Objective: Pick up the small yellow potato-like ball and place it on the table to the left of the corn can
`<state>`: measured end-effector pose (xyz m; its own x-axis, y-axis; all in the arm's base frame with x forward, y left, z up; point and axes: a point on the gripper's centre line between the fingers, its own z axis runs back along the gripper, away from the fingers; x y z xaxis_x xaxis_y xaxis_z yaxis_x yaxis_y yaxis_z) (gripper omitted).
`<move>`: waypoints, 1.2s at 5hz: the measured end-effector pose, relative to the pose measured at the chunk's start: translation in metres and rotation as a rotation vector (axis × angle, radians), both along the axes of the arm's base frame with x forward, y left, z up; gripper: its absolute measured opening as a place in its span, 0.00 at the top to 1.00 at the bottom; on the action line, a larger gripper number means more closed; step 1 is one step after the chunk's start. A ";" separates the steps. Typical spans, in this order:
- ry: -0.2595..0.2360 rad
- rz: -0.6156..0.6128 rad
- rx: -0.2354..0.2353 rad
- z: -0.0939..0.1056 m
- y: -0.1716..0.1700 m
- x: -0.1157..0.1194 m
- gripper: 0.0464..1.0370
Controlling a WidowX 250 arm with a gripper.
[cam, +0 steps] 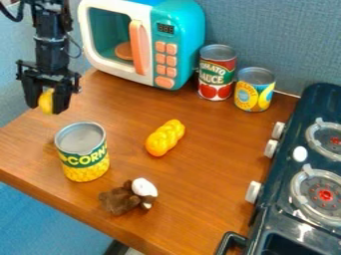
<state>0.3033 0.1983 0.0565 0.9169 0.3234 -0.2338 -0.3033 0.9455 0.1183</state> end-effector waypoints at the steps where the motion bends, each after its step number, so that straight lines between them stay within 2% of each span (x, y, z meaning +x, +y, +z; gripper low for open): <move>1: 0.063 -0.008 0.006 -0.015 0.004 -0.004 0.32; 2: 0.093 -0.018 0.011 -0.024 0.007 -0.007 0.32; 3: 0.098 -0.025 0.009 -0.029 0.006 -0.009 0.32; 4: 0.104 -0.024 -0.003 -0.035 0.003 -0.014 0.27; 5: 0.095 0.000 -0.036 -0.037 0.003 -0.019 0.05; 6: 0.099 0.013 -0.036 -0.037 0.004 -0.021 0.04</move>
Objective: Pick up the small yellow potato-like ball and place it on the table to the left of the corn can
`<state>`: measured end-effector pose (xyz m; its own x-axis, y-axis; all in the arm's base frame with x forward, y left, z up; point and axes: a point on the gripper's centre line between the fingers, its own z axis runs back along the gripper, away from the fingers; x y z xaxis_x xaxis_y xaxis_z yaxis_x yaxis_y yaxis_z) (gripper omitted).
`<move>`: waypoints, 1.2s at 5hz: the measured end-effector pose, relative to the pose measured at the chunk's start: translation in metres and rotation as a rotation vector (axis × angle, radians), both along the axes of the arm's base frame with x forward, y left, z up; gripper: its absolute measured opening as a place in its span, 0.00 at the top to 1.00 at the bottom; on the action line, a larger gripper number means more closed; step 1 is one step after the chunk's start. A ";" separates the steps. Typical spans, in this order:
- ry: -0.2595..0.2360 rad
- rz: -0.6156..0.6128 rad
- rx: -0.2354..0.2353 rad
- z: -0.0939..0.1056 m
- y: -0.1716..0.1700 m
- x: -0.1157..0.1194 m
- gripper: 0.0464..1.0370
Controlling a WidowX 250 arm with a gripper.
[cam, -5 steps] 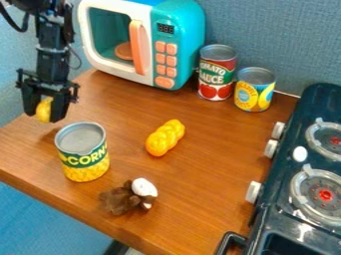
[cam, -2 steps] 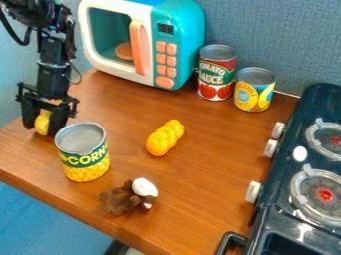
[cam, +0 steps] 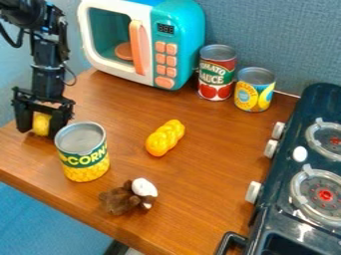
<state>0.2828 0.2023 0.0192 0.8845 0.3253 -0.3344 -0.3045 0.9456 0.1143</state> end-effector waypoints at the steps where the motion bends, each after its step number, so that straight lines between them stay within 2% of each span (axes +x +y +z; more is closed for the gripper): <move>1: 0.001 0.004 -0.001 0.000 0.000 0.000 0.04; 3: -0.004 0.000 -0.012 -0.001 -0.003 -0.001 0.04; 4: -0.037 0.001 -0.011 0.010 -0.005 0.003 0.04; 5: -0.069 -0.037 0.030 0.045 -0.011 0.014 0.04; 6: -0.071 -0.142 0.072 0.074 -0.041 0.036 0.04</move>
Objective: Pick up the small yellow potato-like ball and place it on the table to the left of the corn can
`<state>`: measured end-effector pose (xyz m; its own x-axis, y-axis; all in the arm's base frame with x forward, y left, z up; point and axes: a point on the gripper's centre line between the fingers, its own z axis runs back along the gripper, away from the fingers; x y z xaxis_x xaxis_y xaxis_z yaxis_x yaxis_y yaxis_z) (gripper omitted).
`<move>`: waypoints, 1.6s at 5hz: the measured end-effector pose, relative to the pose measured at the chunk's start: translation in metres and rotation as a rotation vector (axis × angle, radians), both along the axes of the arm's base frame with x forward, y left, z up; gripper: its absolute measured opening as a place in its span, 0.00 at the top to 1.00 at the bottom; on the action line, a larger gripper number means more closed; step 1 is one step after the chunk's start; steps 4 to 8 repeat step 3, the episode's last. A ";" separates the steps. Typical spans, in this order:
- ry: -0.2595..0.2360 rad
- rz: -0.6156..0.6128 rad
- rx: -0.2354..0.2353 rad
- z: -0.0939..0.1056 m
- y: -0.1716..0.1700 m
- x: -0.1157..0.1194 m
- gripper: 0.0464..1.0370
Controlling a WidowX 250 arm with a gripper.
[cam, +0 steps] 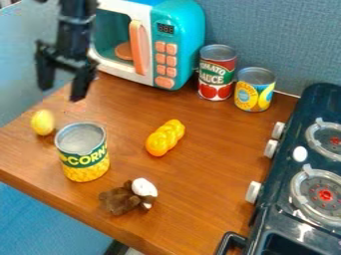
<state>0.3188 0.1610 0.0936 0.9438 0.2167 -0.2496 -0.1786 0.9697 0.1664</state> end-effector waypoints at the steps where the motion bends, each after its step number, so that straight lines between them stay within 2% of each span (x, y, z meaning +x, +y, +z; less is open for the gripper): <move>1: -0.078 -0.100 0.025 0.023 -0.038 0.016 0.04; 2: -0.171 -0.220 -0.026 0.032 -0.082 0.023 0.04; 3: -0.216 -0.325 -0.060 0.039 -0.132 0.022 0.04; 8: -0.216 -0.325 -0.060 0.039 -0.132 0.022 0.04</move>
